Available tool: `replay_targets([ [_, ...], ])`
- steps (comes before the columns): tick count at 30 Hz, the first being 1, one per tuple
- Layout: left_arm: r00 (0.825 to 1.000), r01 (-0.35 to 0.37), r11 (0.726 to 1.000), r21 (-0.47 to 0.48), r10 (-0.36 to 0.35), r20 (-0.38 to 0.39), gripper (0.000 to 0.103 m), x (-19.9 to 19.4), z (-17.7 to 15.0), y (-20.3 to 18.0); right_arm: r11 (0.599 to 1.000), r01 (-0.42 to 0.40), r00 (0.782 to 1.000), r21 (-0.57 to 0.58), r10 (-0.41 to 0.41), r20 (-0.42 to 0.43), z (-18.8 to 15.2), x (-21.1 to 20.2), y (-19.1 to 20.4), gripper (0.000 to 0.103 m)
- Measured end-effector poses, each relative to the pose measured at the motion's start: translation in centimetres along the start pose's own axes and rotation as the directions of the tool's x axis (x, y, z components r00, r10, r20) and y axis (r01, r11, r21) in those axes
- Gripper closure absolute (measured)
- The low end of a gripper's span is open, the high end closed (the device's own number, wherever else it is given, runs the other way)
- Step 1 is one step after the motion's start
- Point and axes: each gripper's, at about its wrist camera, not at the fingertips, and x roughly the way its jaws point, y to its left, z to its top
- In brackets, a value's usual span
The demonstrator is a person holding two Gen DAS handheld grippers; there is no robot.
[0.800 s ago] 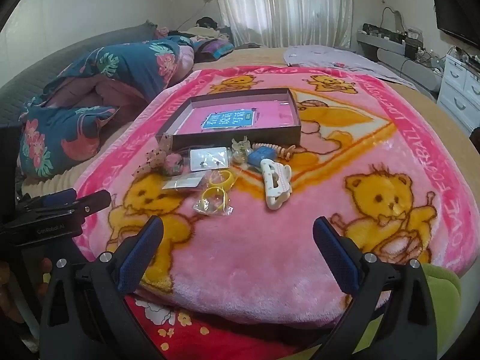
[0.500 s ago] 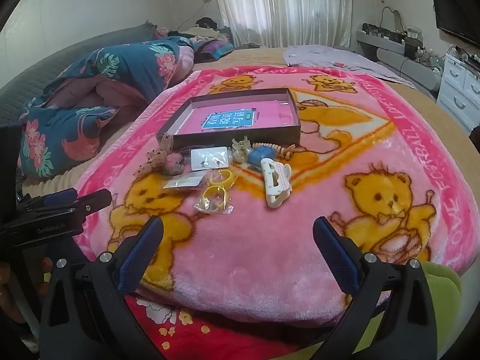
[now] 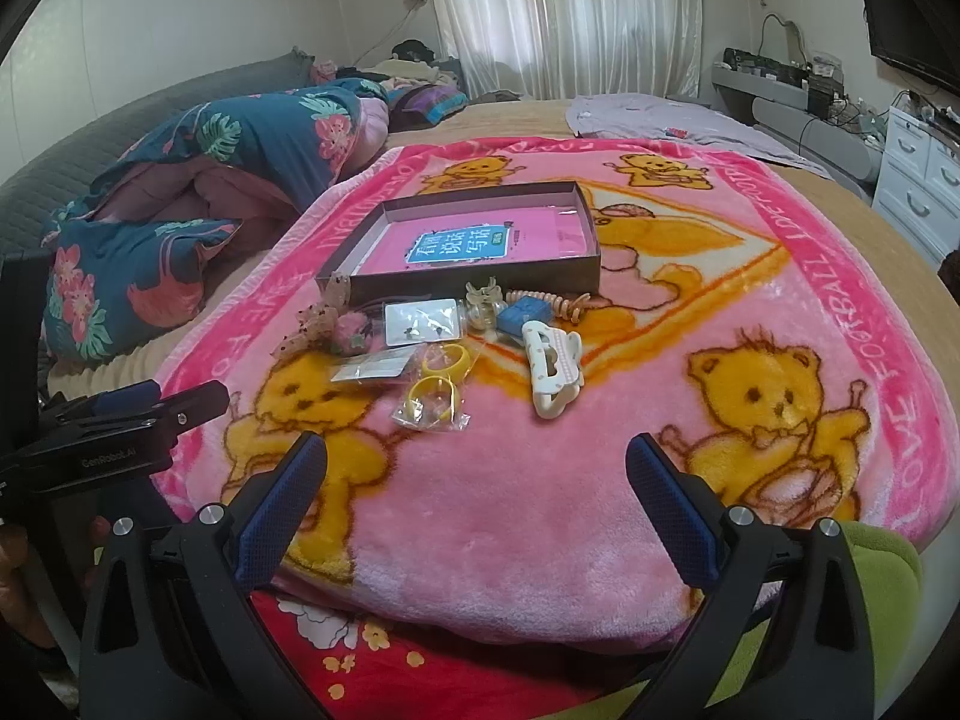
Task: Organize jewelry
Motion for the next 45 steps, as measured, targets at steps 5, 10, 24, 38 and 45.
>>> replay_targets([
  [5,1.000,0.001,1.000,0.001,-0.001,0.000,0.008,0.0,0.1,0.0,1.000,-0.005,1.000,0.001,0.005,0.001,0.0,-0.2,0.0,0.004],
  [10,1.000,0.000,1.000,0.000,0.000,0.001,0.008,0.0,0.0,-0.1,1.000,-0.005,1.000,0.002,0.005,0.002,0.0,-0.1,0.0,0.004],
  [24,1.000,-0.001,1.000,0.002,0.001,0.007,0.008,-0.6,0.2,0.0,1.000,-0.003,1.000,-0.001,0.003,0.001,0.6,-0.6,0.7,0.004],
  [38,1.000,-0.003,1.000,0.005,0.003,0.004,0.009,-0.7,0.2,-0.4,1.000,-0.004,1.000,0.014,0.004,-0.002,0.4,-0.2,0.5,0.004],
  [45,1.000,-0.004,1.000,0.003,0.004,-0.002,0.008,-0.4,0.2,-0.3,0.999,0.000,1.000,0.034,0.000,-0.002,0.2,0.3,-1.0,0.004],
])
